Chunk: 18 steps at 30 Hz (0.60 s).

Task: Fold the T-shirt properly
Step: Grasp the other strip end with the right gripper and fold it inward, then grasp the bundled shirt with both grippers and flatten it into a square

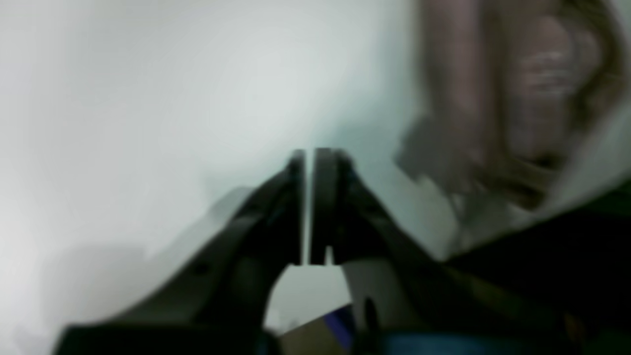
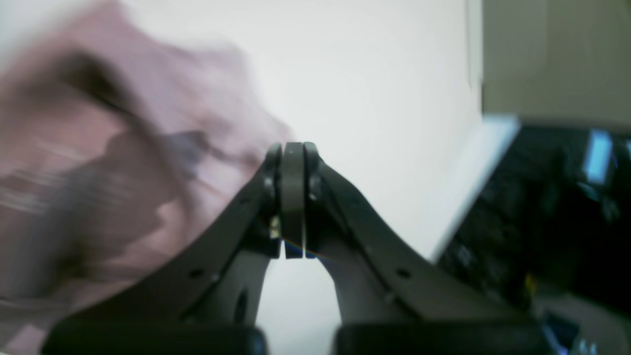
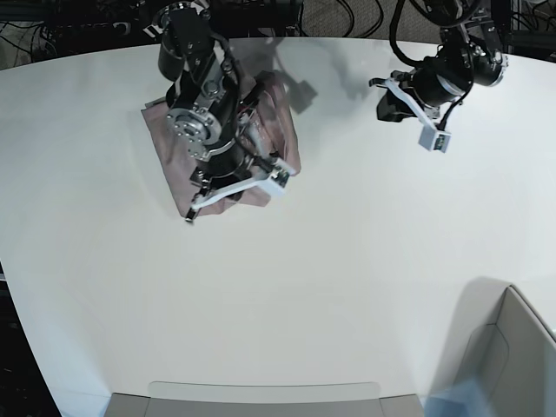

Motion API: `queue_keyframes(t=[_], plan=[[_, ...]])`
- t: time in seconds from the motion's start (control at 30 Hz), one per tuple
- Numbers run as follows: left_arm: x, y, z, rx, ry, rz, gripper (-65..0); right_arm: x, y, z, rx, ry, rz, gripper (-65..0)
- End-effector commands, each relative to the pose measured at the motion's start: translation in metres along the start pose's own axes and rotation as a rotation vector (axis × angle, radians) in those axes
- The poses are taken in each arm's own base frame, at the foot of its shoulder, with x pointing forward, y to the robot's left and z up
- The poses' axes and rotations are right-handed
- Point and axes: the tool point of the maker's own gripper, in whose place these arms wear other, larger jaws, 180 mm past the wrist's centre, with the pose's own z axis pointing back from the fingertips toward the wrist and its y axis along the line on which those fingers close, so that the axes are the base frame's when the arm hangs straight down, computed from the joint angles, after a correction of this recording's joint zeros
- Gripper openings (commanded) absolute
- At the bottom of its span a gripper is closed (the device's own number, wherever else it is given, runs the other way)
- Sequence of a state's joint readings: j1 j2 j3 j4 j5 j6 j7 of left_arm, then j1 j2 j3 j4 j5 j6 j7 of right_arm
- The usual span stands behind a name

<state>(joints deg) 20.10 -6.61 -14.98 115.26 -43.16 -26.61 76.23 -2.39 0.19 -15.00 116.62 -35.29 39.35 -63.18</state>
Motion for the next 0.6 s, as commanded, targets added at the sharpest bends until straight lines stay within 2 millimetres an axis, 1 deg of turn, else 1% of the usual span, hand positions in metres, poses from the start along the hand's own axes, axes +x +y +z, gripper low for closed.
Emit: queue_keyframes(t=[0.0, 0.1, 0.17, 0.2, 0.27, 0.3, 0.33, 0.37, 0.47, 0.53, 0.57], plan=[[0.009, -0.018, -0.002, -0.062, -0.027, -0.035, -65.0, -0.009, -0.020, 0.000, -0.046, 0.019, -0.006, -65.0], [0.025, -0.060, -0.013, -0.206, -0.066, -0.091, -65.0, -0.046, -0.041, -0.004, -0.059, 0.065, -0.080, -65.0], [0.030, -0.088, -0.017, -0.304, -0.091, -0.117, -65.0, -0.070, -0.049, -0.009, -0.043, 0.090, -0.144, -65.0], [0.031, -0.102, -0.019, -0.351, -0.097, -0.128, -65.0, -0.082, -0.050, -0.011, -0.030, 0.102, -0.176, -65.0], [0.027, -0.123, -0.022, -0.413, -0.092, -0.150, -65.0, -0.101, -0.047, -0.017, 0.009, 0.120, -0.212, -65.0], [0.023, -0.131, -0.024, -0.435, -0.080, -0.159, -65.0, -0.107, -0.041, -0.020, 0.036, 0.127, -0.219, -65.0], [0.020, -0.136, -0.025, -0.451, -0.071, -0.171, -65.0, -0.113, -0.033, -0.023, 0.067, 0.131, -0.222, -65.0], [0.019, -0.136, -0.025, -0.451, -0.063, -0.184, -65.0, -0.118, -0.027, -0.024, 0.090, 0.138, -0.220, -65.0], [0.026, -0.143, -0.029, -0.469, -0.057, -0.232, -65.0, -0.131, -0.008, -0.032, 0.159, 0.169, -0.227, -65.0], [0.024, -0.145, -0.035, -0.463, -0.035, -0.266, -65.0, -0.138, 0.001, -0.037, 0.187, 0.194, -0.232, -65.0], [0.020, -0.142, -0.040, -0.444, -0.008, -0.285, -65.0, -0.142, 0.005, -0.040, 0.202, 0.208, -0.234, -65.0]])
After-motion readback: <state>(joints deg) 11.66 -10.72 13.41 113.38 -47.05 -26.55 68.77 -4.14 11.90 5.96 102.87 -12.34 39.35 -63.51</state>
